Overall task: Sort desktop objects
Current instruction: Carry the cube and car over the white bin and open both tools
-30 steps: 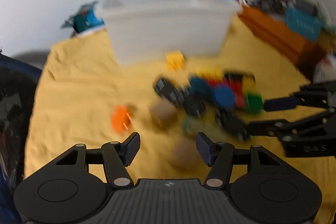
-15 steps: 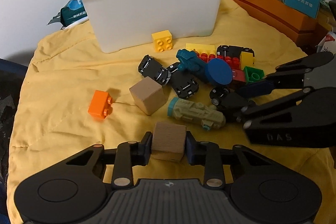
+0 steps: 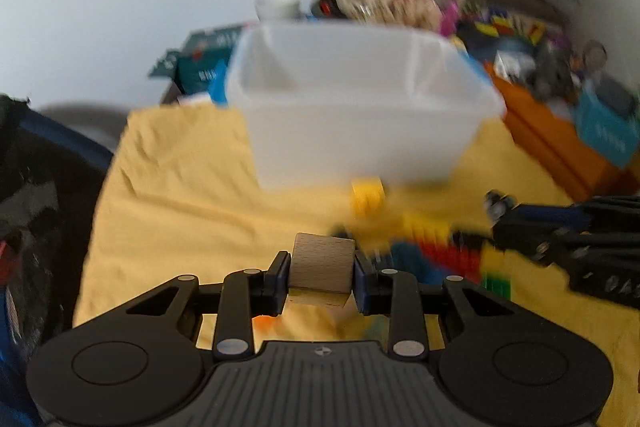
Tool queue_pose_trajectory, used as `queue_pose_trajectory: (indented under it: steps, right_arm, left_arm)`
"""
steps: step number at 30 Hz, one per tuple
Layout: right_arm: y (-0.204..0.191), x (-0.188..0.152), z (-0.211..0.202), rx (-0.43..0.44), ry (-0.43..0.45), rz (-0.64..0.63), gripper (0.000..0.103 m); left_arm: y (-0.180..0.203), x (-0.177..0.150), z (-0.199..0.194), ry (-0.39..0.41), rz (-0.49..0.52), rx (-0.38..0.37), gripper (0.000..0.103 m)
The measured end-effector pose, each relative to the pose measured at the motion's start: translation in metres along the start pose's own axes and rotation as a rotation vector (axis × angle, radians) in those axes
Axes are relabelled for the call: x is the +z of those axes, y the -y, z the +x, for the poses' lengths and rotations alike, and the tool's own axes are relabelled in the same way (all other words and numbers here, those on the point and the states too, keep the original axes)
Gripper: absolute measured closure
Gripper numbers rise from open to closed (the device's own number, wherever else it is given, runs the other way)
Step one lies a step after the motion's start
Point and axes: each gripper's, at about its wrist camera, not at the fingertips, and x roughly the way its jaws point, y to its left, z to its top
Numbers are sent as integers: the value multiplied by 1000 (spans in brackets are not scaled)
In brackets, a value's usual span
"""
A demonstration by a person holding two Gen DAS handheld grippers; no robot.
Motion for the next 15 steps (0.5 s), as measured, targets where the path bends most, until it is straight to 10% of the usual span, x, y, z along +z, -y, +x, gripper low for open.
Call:
queue_pose_trajectory:
  steps: [15]
  right_arm:
    - [51,115,34,-104,113,86,70]
  left_arm:
    - [-16,129,40,99,-65,59,68]
